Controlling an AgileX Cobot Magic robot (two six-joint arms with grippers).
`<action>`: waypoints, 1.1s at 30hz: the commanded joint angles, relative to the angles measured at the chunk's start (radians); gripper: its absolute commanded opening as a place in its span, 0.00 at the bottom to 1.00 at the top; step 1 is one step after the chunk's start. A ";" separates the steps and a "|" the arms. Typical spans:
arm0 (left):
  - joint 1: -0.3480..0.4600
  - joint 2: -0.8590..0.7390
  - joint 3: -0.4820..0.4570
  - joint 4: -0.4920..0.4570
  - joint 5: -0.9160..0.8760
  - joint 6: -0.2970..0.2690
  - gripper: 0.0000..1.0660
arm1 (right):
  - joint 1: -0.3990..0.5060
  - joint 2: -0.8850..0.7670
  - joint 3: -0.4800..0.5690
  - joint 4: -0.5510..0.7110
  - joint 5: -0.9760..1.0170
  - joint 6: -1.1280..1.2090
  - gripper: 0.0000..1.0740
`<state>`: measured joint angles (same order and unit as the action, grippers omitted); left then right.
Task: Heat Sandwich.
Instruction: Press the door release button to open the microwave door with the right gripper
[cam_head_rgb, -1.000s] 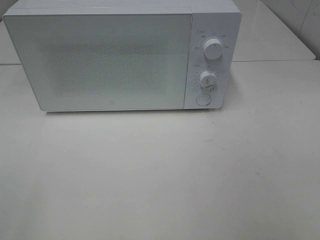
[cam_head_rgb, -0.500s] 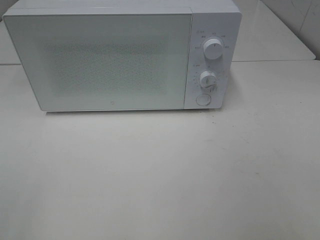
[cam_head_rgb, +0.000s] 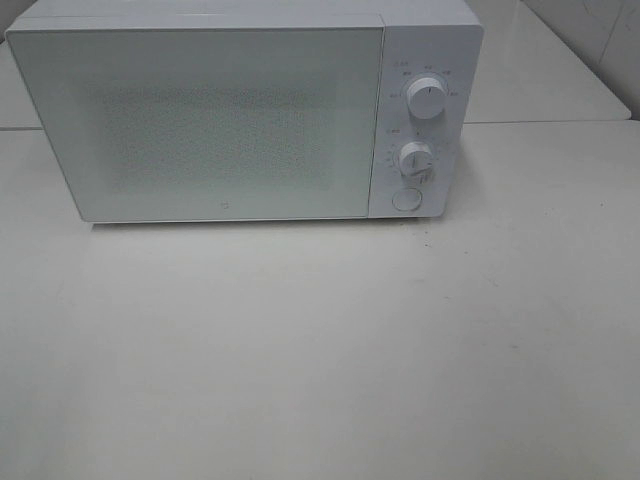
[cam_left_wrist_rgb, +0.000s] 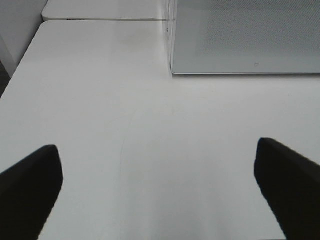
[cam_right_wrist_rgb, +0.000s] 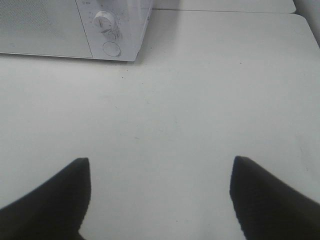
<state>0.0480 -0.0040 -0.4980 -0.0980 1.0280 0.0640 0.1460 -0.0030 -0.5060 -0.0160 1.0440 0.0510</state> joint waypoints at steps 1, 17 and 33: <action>0.000 -0.027 0.003 -0.001 0.001 0.000 0.95 | -0.007 -0.027 0.001 -0.010 -0.007 -0.003 0.70; 0.000 -0.027 0.003 -0.001 0.001 0.000 0.95 | -0.007 0.178 -0.037 0.001 -0.198 0.001 0.70; 0.000 -0.027 0.003 -0.001 0.001 0.000 0.95 | -0.007 0.532 -0.037 0.001 -0.538 0.000 0.70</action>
<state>0.0480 -0.0040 -0.4980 -0.0980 1.0280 0.0640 0.1460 0.5010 -0.5360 -0.0130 0.5550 0.0530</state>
